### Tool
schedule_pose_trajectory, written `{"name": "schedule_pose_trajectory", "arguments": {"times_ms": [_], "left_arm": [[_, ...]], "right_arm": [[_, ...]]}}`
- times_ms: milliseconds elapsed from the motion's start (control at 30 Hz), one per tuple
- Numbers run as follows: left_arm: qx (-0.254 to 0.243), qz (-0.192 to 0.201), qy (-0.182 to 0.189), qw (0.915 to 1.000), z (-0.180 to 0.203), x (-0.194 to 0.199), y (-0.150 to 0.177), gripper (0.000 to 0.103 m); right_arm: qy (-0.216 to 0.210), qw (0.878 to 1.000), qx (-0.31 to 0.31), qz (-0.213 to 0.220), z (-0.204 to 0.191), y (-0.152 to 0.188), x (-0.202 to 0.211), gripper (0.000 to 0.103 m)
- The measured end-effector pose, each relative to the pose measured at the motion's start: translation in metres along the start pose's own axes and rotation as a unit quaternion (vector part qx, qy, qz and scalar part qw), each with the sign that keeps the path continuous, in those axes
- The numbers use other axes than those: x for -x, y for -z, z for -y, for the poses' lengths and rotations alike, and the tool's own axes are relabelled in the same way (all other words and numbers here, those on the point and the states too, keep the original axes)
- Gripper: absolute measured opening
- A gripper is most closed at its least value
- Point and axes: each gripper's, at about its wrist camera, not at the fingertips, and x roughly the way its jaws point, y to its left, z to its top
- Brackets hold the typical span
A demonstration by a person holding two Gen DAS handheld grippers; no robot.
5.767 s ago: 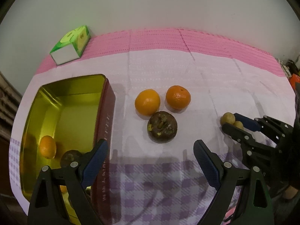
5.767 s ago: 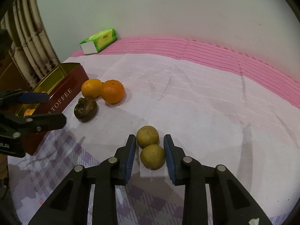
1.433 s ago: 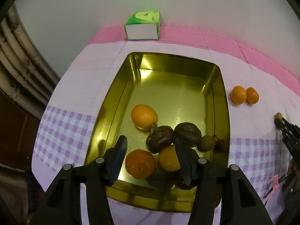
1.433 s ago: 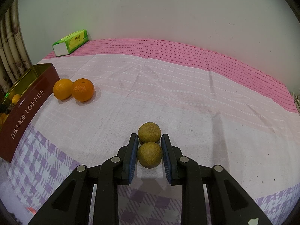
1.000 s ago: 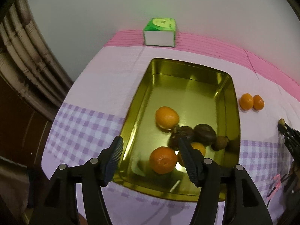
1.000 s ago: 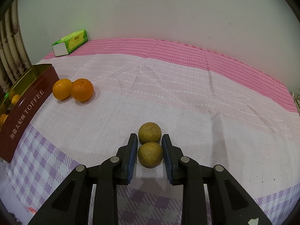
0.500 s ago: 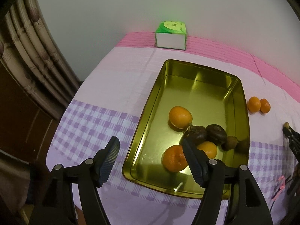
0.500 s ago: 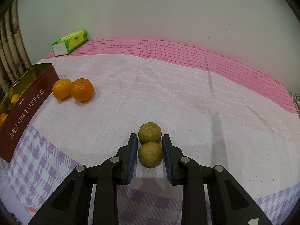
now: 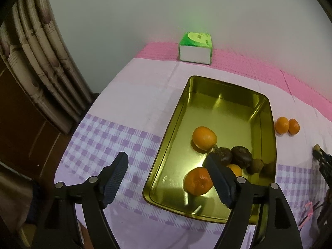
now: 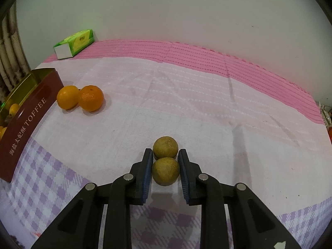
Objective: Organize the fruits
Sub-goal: 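Carry the two olive-green fruits toward the tin tray with the right tool, then lower the olive-green fruits into the tray and open the right tool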
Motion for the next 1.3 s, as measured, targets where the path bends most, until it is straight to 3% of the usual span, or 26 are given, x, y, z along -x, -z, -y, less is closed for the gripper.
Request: {"name": "schedule_pose_trajectory", "arguments": {"times_ms": [333, 633, 867, 1033, 1300], "left_arm": [[0.016, -0.001, -0.006, 0.9999, -0.004, 0.001, -0.001, 0.085], [0.052, -0.013, -0.010, 0.9985, -0.018, -0.003, -0.001, 0.087], [0.079, -0.003, -0.023, 0.9966, -0.034, 0.001, -0.003, 0.091], [0.091, -0.005, -0.024, 0.9955, -0.041, 0.000, -0.003, 0.091], [0.092, -0.007, -0.024, 0.9954, -0.042, 0.000, -0.004, 0.091]], "right_arm": [[-0.039, 0.999, 0.005, 0.019, -0.022, -0.013, 0.026, 0.023], [-0.117, 0.990, 0.061, 0.050, -0.097, -0.041, 0.061, 0.023], [-0.174, 0.977, 0.110, 0.050, -0.167, -0.049, 0.068, 0.023], [-0.192, 0.971, 0.137, 0.041, -0.203, -0.048, 0.062, 0.023], [-0.197, 0.967, 0.160, 0.020, -0.229, -0.042, 0.050, 0.023]]}}
